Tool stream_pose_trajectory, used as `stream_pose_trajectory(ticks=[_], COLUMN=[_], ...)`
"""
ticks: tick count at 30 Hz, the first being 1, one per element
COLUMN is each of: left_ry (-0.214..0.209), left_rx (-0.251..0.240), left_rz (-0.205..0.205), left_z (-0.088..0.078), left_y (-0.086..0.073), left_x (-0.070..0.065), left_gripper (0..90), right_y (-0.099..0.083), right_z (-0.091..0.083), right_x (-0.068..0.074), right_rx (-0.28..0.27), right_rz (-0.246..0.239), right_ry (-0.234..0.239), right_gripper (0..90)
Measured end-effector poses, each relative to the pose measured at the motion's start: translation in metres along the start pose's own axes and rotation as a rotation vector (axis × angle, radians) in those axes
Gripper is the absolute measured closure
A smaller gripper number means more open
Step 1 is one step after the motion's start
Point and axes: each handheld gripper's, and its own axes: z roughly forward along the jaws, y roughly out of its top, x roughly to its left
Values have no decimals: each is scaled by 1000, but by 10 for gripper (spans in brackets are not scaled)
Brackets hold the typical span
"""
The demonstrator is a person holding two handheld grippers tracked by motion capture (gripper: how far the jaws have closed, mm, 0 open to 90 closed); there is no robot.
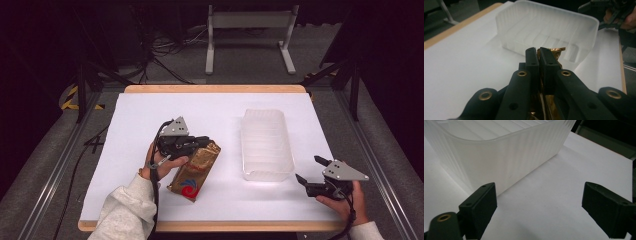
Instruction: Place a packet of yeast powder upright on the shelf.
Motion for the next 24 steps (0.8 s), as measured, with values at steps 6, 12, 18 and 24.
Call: stream_pose_trajectory(ticks=[6,12,18,24], left_ry=[27,37,21,2], left_rx=[-82,-84,-100,-112], left_rz=[31,36,49,56], left_z=[-15,-12,-6,5], left_y=[9,11,18,27], left_x=[-9,-11,-12,-12], left_gripper=[863,864,864,865], right_y=[1,1,1,1], right_z=[-3,-2,-2,-3], right_x=[1,0,0,0], right_rx=[-25,-22,-20,-23], right_rz=[-2,3,6,5], right_ry=[-11,-12,-11,-11], right_gripper=[136,136,136,136])
